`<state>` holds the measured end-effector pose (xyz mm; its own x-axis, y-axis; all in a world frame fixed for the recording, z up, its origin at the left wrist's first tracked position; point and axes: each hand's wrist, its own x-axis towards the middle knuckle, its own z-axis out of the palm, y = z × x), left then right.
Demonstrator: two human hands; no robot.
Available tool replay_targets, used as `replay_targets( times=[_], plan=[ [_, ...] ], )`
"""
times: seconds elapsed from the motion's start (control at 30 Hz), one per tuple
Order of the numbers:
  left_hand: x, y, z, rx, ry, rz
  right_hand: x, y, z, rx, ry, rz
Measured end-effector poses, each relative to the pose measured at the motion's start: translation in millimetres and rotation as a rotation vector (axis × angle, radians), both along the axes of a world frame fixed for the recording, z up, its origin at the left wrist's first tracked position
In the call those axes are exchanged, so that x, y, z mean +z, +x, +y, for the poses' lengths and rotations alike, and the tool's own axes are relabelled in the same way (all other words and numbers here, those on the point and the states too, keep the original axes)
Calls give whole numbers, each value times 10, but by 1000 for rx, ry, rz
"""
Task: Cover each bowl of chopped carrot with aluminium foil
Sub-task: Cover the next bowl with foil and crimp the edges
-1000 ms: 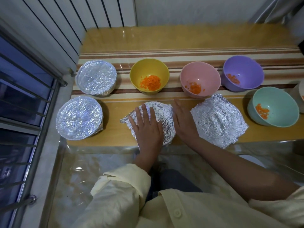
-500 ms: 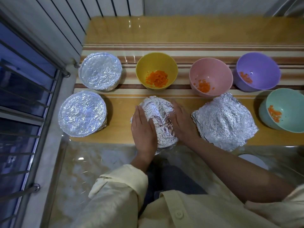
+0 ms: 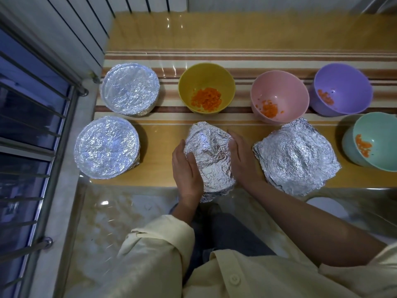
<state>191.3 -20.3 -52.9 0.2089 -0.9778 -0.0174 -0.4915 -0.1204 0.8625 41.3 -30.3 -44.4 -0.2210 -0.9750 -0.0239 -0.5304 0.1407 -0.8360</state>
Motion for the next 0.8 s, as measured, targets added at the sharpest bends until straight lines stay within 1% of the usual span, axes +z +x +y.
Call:
replay_targets(
  times=[0.13,0.37,0.5,0.57,0.67,0.73,0.8],
  plan=[
    [16,-9,-4,12,2,46,18,11,3,-51,-2,-62],
    [0,4,-15,28,17,72,77,31,-10,-120,81,-156],
    [33,39,-23,-19,62,68,109,-20,-15,-109,154,-208],
    [58,81,-45,-29,76,23,103,-75,-23,-98,154,-148],
    [142,166,-143,-36,-46,-185,108,-140,-53,-69,73,16],
    [209,172,-268,-170,-170,-290,146,-131,-98,52,-42,165],
    [237,131,-405,-367,-287,-399,170,-86,-145,228,-143,337]
  ],
)
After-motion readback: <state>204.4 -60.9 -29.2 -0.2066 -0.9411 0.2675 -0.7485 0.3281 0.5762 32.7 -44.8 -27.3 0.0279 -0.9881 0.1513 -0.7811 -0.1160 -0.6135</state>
